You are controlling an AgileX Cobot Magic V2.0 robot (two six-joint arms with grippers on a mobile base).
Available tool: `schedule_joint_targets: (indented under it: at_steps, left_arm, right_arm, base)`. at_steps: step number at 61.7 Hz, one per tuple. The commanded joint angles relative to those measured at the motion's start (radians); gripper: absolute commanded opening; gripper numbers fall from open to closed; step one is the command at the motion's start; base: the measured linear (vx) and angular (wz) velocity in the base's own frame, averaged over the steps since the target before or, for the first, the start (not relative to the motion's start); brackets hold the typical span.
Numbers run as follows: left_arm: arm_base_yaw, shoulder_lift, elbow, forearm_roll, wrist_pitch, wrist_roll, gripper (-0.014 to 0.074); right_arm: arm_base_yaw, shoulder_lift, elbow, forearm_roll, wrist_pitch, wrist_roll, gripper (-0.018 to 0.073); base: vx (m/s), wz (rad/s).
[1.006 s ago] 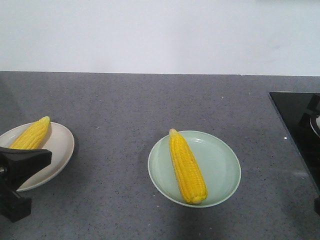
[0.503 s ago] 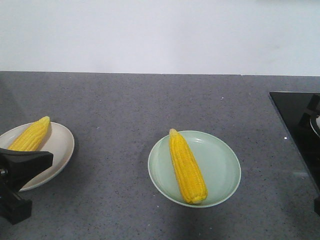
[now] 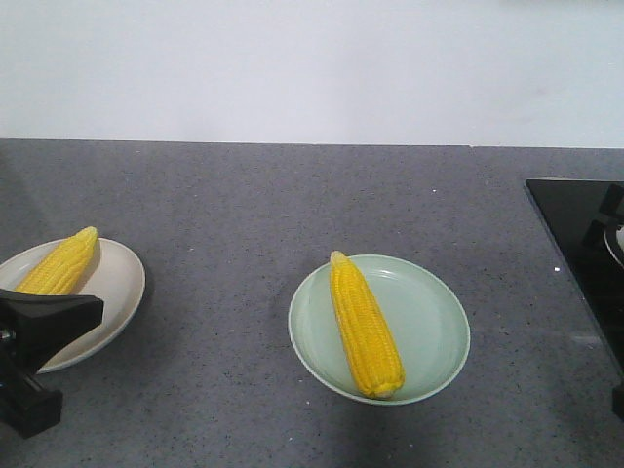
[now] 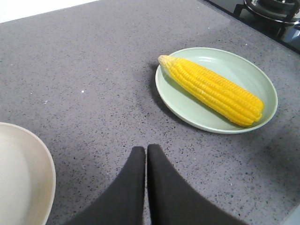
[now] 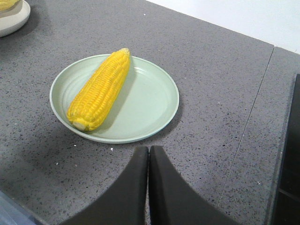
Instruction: Distribute corn equally
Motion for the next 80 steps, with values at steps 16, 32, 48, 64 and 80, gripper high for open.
schedule_joint_targets:
  at_steps: [16,32,48,64,80]
  left_arm:
    - [0.0,-0.008,-0.022,0.435,-0.13,-0.619,-0.0006]
    - [0.0,-0.123,0.151,0.738,-0.321,-1.007,-0.0006]
    - [0.0,-0.362,0.508,0.736,-0.652,-1.019,-0.0006]
    - [0.0,-0.589,0.66,0.766,-0.555,-1.044,-0.0006]
    - [0.0,-0.78,0.662,0.852,-0.478,-1.046,-0.0006]
  right_arm:
    - [-0.007,0.011,-0.026,0.005,-0.07,-0.004,-0.0006]
    - [-0.007,0.011,-0.026,0.005,-0.067,-0.004,-0.0006]
    - [-0.007,0.011,-0.026,0.005,-0.066,-0.004,-0.0006]
    - [-0.007,0.011,-0.026,0.004,-0.065,-0.004,-0.0006]
    - [-0.007,0.011,-0.026,0.006,-0.065,-0.004,-0.0006]
  base:
    - [0.0,0.0]
    - [0.0,0.0]
    - [0.0,0.0]
    - [0.0,0.0]
    - [0.0,0.0]
